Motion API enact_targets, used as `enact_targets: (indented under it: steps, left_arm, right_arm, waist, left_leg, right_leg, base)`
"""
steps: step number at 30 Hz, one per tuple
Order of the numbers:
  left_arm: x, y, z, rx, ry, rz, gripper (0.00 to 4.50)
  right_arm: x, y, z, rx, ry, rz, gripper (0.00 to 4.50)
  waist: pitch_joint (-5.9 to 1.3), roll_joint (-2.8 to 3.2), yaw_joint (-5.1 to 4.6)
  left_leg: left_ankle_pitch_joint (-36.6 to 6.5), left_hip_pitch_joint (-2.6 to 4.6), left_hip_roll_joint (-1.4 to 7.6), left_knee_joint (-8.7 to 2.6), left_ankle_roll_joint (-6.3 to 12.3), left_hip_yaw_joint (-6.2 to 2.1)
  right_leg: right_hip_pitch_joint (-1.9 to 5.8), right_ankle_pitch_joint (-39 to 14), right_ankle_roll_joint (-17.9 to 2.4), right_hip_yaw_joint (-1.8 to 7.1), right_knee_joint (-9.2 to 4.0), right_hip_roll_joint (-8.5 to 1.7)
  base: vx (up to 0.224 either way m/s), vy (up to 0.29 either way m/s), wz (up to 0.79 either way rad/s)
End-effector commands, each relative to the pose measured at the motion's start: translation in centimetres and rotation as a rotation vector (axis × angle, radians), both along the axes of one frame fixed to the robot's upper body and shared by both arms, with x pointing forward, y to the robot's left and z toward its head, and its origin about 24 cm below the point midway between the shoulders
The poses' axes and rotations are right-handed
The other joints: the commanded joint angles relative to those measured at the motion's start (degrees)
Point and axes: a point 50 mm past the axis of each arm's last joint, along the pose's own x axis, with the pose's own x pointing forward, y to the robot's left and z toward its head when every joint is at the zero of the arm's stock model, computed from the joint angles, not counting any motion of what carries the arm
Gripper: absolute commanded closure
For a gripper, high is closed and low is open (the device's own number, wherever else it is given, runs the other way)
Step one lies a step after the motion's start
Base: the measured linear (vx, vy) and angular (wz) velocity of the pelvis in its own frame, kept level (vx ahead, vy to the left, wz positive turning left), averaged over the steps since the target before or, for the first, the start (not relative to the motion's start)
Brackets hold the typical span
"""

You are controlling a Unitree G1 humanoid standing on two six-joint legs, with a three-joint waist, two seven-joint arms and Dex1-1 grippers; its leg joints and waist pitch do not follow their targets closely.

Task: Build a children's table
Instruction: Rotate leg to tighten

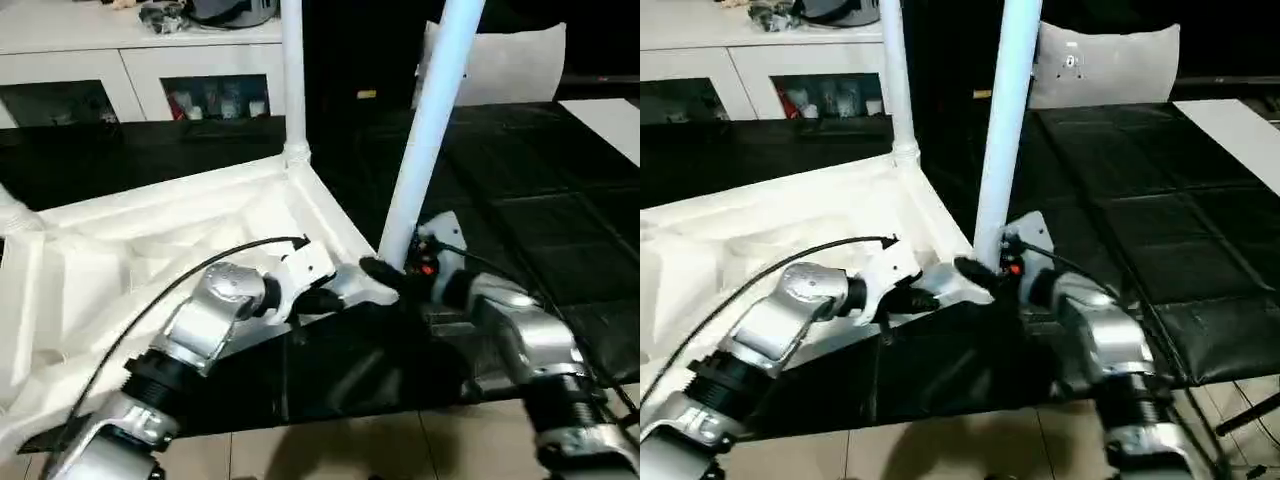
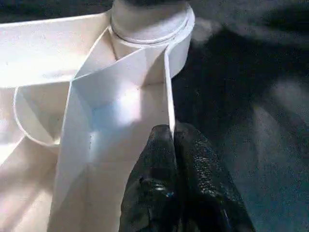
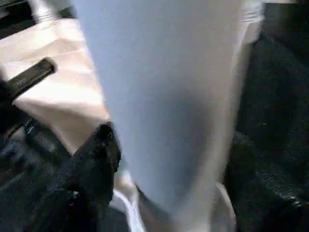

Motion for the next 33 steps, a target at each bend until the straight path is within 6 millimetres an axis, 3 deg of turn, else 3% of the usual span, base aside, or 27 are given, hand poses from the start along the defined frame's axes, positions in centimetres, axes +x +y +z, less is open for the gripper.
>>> enact_targets:
  steps: [1,3,5,8,15,17,33]
  left_arm:
    - [-0.6,0.4,-0.1,0.044,0.013,-0.125,4.5]
    - [-0.6,0.7,-0.1,0.056,0.01,-0.142,4.5]
    - [-0.9,1.3,0.0,0.075,0.01,-0.239,4.5]
    - [-1.1,1.4,0.2,0.069,0.01,-0.314,4.5]
    - [-1.8,1.6,0.4,0.119,0.035,-0.505,4.5]
    - [-1.8,1.4,0.5,0.115,0.035,-0.534,4.5]
    - [-1.9,1.2,0.3,0.101,0.038,-0.563,4.5]
  right_arm:
    - [-0.5,-0.6,0.6,-0.015,-0.016,0.111,0.74]
    - [-0.8,-0.9,0.7,-0.023,-0.013,0.152,0.64]
    - [-1.6,-1.6,0.9,-0.065,-0.004,0.301,0.41]
    - [-1.7,-1.9,1.0,-0.08,0.014,0.344,0.13]
    - [-2.5,-1.9,1.1,-0.096,0.065,0.559,0.13]
    - [-2.6,-1.7,1.1,-0.068,0.084,0.597,0.5]
    - [-3.2,-1.0,0.8,-0.006,0.141,0.697,1.73]
  waist:
    - [-3.41,-0.39,0.25]
    - [-3.36,-0.29,0.4]
    - [-3.45,-0.51,0.92]
    - [-3.53,-0.52,1.15]
    - [-3.62,-0.35,2.08]
    - [-3.58,-0.42,2.49]
    - [-3.71,-0.65,2.95]
  left_leg:
    - [-6.3,-0.73,1.52,-3.67,4.92,0.1]
    - [-6.9,-0.48,1.64,-3.71,4.76,0.11]
    - [-6.3,-0.63,1.65,-3.65,5.14,0.09]
    - [-5.4,-0.74,1.85,-3.64,5.51,0.09]
    - [-5.5,-0.53,2.1,-3.58,5.33,0.26]
    - [-5.9,-0.46,2.21,-3.67,4.94,0.23]
    - [-4.7,-0.68,2.04,-3.56,4.66,0.28]
  right_leg:
    - [4.24,-21.2,-4.3,3.78,-4.79,-3.95]
    - [4.0,-22.1,-3.9,3.8,-4.94,-3.88]
    - [4.1,-21.3,-3.8,3.85,-4.72,-3.8]
    - [4.05,-19.6,-4.5,3.99,-4.36,-3.82]
    - [3.92,-18.9,-5.8,4.09,-4.15,-3.9]
    - [3.92,-19.6,-5.8,4.1,-4.16,-3.96]
    - [4.05,-19.9,-5.0,4.03,-4.1,-3.88]
  base:
    - [0.0,0.0,0.0]
    - [0.0,0.0,0.0]
    - [0.0,0.0,0.0]
    - [0.0,0.0,0.0]
    - [0.0,0.0,0.0]
    - [0.0,0.0,0.0]
    - [0.0,0.0,0.0]
